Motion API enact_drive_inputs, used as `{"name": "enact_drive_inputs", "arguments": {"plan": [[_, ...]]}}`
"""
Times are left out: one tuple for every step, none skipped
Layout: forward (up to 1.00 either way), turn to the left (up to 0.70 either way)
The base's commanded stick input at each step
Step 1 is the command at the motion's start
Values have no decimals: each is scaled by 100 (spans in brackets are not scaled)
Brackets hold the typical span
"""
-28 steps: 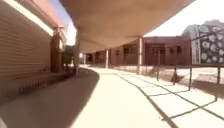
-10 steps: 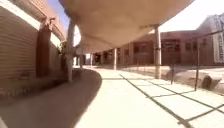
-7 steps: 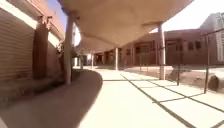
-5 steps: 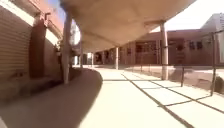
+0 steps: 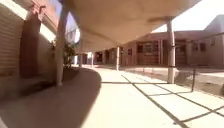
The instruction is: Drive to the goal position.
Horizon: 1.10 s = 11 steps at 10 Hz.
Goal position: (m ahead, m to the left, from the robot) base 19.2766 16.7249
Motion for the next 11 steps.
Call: {"name": "enact_drive_inputs", "arguments": {"plan": [[85, 0], [85, 0], [85, 0], [85, 0], [85, 0], [85, 0], [85, 0], [85, 0], [85, 0], [85, 0], [85, 0]]}}
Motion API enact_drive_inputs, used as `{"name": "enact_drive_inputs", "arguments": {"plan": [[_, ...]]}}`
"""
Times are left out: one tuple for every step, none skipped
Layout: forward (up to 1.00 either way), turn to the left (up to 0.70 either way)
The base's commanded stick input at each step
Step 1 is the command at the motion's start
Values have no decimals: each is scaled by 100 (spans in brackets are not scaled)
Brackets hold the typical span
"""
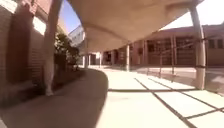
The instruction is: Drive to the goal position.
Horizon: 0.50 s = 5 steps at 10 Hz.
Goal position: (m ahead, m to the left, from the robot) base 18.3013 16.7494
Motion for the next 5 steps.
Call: {"name": "enact_drive_inputs", "arguments": {"plan": [[85, 0], [85, 5], [85, 20], [85, 34], [85, 34]]}}
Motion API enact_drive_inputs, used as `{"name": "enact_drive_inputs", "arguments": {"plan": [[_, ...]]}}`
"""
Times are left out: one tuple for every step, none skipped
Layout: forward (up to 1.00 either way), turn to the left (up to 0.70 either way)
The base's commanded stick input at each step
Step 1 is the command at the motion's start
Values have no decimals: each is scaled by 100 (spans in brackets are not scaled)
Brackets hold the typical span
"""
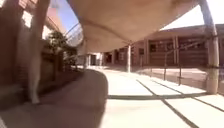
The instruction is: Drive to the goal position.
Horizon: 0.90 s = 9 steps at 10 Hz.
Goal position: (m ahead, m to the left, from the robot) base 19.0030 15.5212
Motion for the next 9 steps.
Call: {"name": "enact_drive_inputs", "arguments": {"plan": [[85, 34], [85, 0], [85, 0], [85, 0], [85, 0], [85, 0], [85, 0], [85, 0], [85, 0]]}}
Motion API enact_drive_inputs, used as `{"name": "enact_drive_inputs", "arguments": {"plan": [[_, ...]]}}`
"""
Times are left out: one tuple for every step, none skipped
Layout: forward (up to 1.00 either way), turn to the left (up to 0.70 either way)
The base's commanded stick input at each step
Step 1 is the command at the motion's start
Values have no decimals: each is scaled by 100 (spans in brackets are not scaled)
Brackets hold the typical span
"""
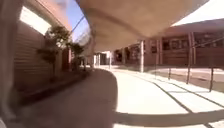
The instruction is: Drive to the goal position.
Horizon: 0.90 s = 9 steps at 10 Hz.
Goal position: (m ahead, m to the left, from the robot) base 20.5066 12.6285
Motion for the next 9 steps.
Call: {"name": "enact_drive_inputs", "arguments": {"plan": [[85, 0], [85, 0], [85, 0], [85, 0], [85, 0], [85, 0], [85, 0], [85, 16], [85, 23]]}}
